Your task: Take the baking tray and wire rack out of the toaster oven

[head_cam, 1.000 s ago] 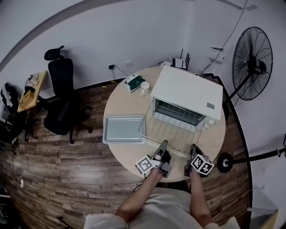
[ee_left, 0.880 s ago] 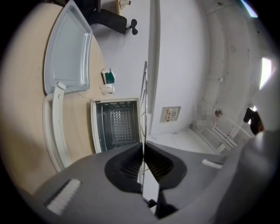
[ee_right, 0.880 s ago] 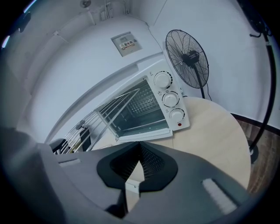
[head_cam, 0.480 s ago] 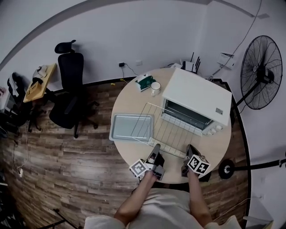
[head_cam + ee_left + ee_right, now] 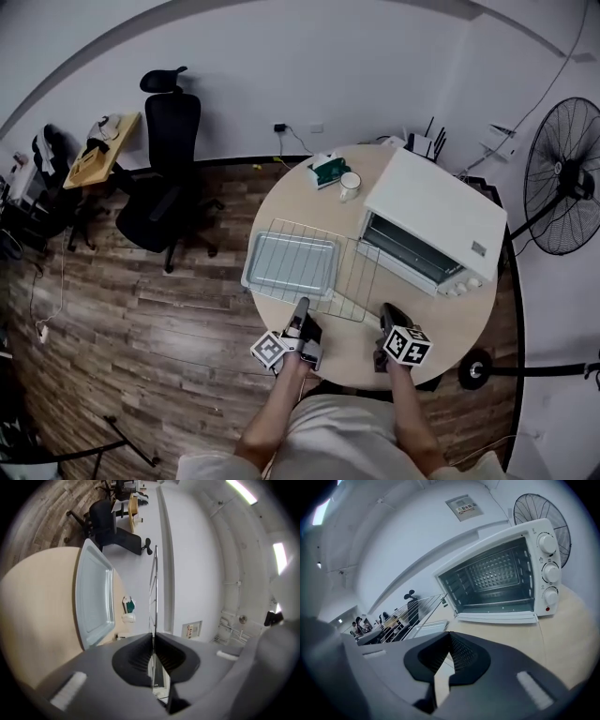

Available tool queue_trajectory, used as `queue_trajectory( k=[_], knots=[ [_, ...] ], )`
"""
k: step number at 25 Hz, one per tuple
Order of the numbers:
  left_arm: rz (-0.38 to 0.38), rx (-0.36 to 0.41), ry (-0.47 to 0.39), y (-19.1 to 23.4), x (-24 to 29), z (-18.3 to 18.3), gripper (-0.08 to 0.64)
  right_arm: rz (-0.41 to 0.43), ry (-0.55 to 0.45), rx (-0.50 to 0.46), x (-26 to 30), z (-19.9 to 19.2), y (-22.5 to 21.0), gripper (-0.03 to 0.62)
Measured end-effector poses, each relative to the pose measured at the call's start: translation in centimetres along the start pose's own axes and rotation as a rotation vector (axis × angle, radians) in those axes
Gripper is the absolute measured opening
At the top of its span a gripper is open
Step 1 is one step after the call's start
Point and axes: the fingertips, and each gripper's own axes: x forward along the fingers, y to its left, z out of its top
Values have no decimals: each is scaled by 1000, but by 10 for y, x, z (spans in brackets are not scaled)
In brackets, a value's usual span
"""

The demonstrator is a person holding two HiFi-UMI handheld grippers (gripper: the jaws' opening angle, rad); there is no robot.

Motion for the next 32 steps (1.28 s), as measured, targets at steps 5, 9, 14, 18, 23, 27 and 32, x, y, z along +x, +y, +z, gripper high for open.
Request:
queue_trajectory(
  k=[5, 9, 14, 18, 23, 27, 32],
  knots=[
    [31, 39, -63, 21, -13, 40, 66, 20, 28, -29, 3, -3, 14, -3],
    [40, 47, -105, 36, -18, 62, 66, 98, 78, -86, 14, -16, 46, -3],
    [46, 50, -151, 48, -28, 82, 66, 193, 147, -146, 24, -35, 81, -3],
    [65, 58, -173, 63, -42, 104, 66, 206, 173, -154, 30, -46, 90, -3],
    [127, 43, -210, 96, -61, 127, 66, 205, 193, -167, 30, -51, 90, -3],
    [167, 38, -191, 118, -58, 128, 66, 187, 198, -169, 29, -52, 83, -3],
    [178, 18, -133, 130, -41, 119, 65, 166, 195, -154, 28, -52, 76, -3]
  ],
)
